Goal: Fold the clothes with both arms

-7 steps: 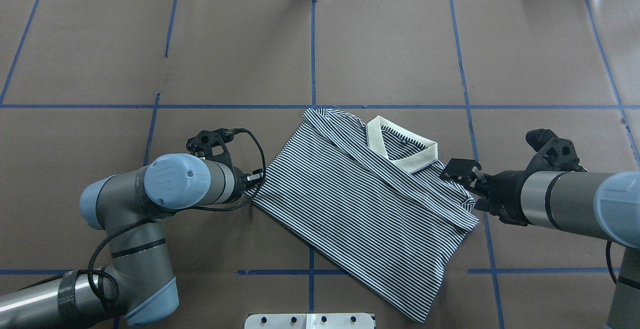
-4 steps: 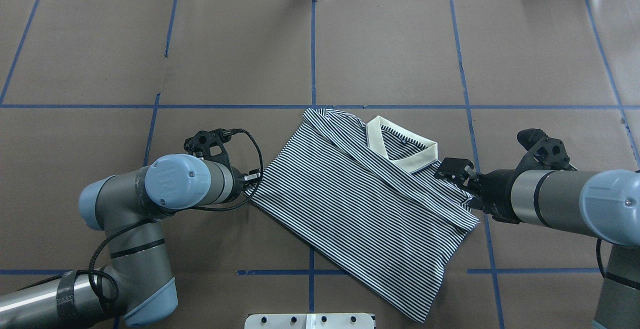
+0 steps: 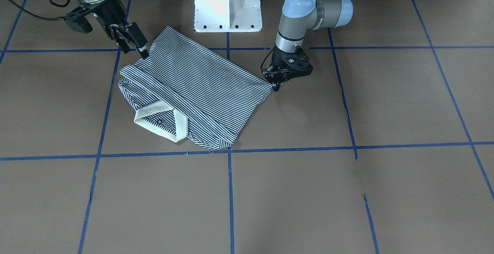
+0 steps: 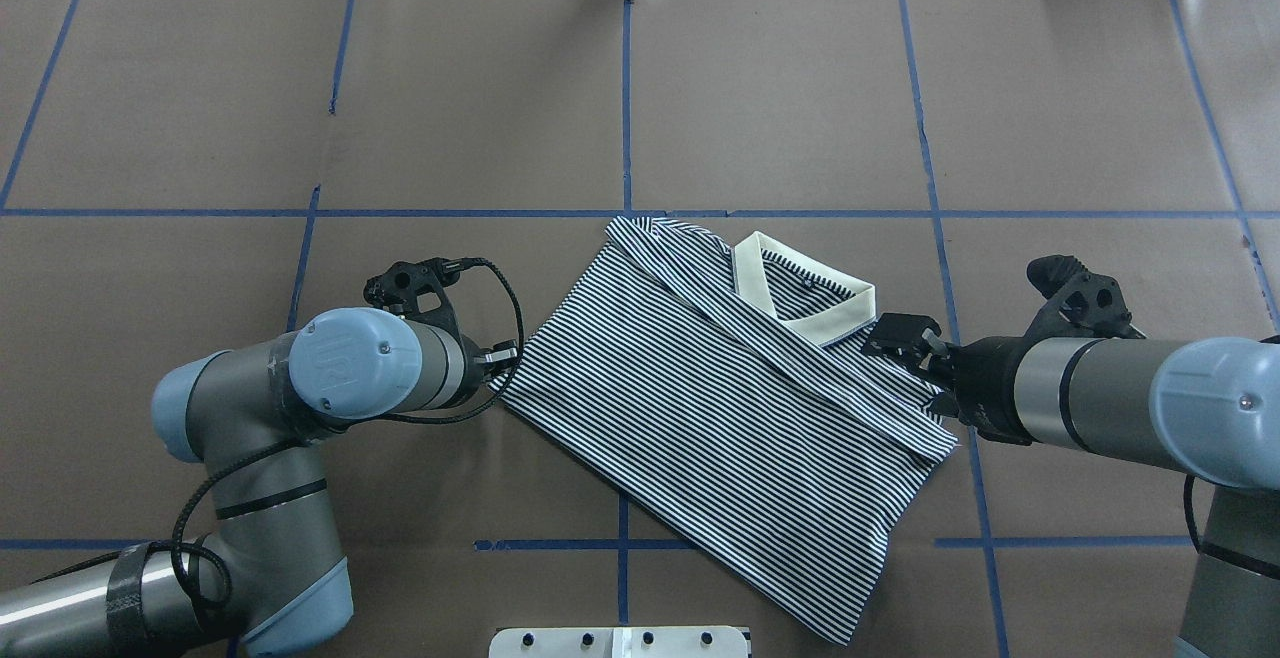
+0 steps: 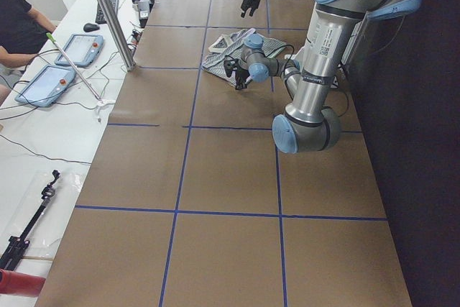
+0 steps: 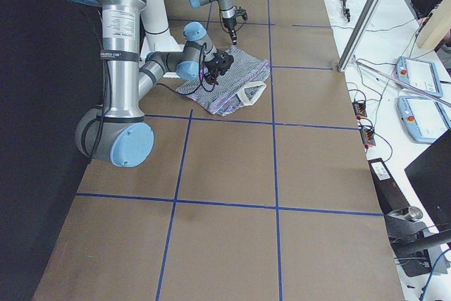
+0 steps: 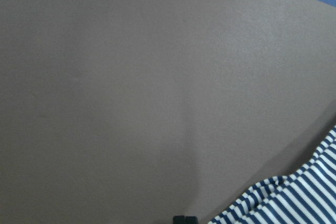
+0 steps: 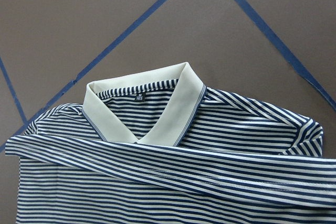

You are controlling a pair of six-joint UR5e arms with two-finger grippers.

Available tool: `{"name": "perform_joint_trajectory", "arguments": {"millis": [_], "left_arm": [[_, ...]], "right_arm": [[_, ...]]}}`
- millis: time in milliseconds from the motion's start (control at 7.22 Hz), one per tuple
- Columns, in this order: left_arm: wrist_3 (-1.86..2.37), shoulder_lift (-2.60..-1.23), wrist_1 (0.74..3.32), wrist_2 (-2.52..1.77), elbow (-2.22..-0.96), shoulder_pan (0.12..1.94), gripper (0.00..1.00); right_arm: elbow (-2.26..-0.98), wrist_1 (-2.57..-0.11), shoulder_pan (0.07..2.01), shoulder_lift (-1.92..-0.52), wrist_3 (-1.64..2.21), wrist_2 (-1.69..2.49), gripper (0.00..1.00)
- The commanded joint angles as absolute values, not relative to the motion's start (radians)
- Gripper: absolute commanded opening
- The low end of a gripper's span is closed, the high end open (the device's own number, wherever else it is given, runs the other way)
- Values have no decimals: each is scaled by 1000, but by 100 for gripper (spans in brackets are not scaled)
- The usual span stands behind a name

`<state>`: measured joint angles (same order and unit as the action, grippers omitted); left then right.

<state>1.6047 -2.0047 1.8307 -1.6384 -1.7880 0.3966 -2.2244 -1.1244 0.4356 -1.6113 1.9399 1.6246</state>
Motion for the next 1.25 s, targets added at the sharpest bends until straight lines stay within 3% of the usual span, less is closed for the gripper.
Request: {"name": "perform_joint_trajectory", "arguments": {"millis": [0,139,277,970,1109], "left_arm": [[1605,-2010,1752,-1643,-1848,394,40],[1606,-2011,1761,-1638,-1814,379,51],[1605,-2022,1761,-1638,-1801,374,51],[1597,-2049,1785,-1637,-1752,374,48],[1598,-2048,1790,-1637,-1749,374,40]], "right_arm": [[-2224,-1124,434,-1611,1939,1608,100],[-2220,-1124,434,-1611,1940,1605,100],[-2211,-1124,433,-1611,1939,1603,100],[-2206,-1124,428,-1614,1939,1574,100],[-2206,-1124,428,-1614,1939,1574,100]]}}
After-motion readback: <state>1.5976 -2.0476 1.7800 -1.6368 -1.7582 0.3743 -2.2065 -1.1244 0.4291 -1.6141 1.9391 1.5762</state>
